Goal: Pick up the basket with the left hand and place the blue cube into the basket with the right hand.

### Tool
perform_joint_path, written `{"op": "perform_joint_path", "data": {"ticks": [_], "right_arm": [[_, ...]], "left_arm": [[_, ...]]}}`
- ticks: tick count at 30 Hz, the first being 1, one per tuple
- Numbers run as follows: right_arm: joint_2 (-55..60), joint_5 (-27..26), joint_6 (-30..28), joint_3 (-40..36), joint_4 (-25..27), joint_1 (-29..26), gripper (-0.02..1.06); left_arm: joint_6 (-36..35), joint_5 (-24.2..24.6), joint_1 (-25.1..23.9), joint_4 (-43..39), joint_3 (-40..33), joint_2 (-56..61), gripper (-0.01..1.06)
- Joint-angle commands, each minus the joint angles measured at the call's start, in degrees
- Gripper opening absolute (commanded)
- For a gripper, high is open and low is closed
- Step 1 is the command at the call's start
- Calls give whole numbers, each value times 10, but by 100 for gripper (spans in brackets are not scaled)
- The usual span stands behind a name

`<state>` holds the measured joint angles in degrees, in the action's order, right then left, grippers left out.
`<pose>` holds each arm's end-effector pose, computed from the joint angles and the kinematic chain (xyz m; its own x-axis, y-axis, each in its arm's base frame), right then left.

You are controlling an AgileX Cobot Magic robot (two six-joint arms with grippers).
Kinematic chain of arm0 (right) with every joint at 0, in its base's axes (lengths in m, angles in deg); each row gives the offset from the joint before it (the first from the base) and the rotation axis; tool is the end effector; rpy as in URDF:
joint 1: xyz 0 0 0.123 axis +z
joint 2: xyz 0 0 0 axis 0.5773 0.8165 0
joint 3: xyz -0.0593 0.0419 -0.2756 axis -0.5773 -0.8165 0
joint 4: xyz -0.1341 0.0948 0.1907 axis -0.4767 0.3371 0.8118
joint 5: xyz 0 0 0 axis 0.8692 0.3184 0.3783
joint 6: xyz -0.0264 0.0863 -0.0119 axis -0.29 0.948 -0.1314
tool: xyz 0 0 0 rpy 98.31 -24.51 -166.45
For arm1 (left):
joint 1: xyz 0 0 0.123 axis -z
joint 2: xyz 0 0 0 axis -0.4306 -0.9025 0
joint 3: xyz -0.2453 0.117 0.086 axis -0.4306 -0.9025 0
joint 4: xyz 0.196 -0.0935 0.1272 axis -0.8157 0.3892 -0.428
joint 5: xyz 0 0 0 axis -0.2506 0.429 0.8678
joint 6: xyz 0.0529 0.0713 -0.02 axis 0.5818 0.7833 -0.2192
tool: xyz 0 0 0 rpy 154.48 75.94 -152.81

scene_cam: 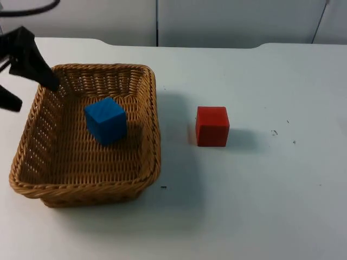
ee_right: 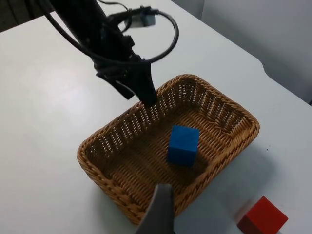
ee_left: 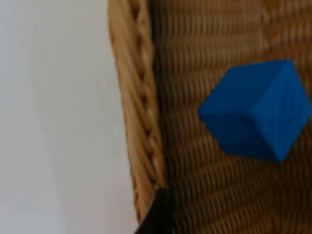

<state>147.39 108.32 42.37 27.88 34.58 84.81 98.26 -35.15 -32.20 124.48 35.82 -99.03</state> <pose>0.1576 0.1759 0.3944 -0.2847 -0.4673 -0.8370 -0.7522 0.6502 -0.1072 0.3613 -0.0124 0.1708 -0.9554 -0.0591 -0.2893 0.1189 0.8199 -0.5601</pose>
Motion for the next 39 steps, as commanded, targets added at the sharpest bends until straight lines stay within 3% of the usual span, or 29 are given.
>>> {"op": "perform_joint_path", "data": {"ticks": [1,8,18,25,31,39], "right_arm": [[-5,-10,1,-2,-5,2,77],[-5,-10,-1,-2,-7,2,77],[-24,-9,-1,-3,-20,2,77],[-64,-17,12,-56,-35,2,77],[-115,-57,23,-133,-34,2,77],[-186,-75,25,-202,-31,2,77]], "left_arm": [[1,8,-2,-2,1,46,78],[1,8,-2,-9,1,160,78],[-22,15,-2,-84,-22,379,78],[-32,-5,-2,-106,-126,572,78],[-43,-27,-2,-106,-230,758,78],[-56,-8,-2,-111,-316,923,78]]}}
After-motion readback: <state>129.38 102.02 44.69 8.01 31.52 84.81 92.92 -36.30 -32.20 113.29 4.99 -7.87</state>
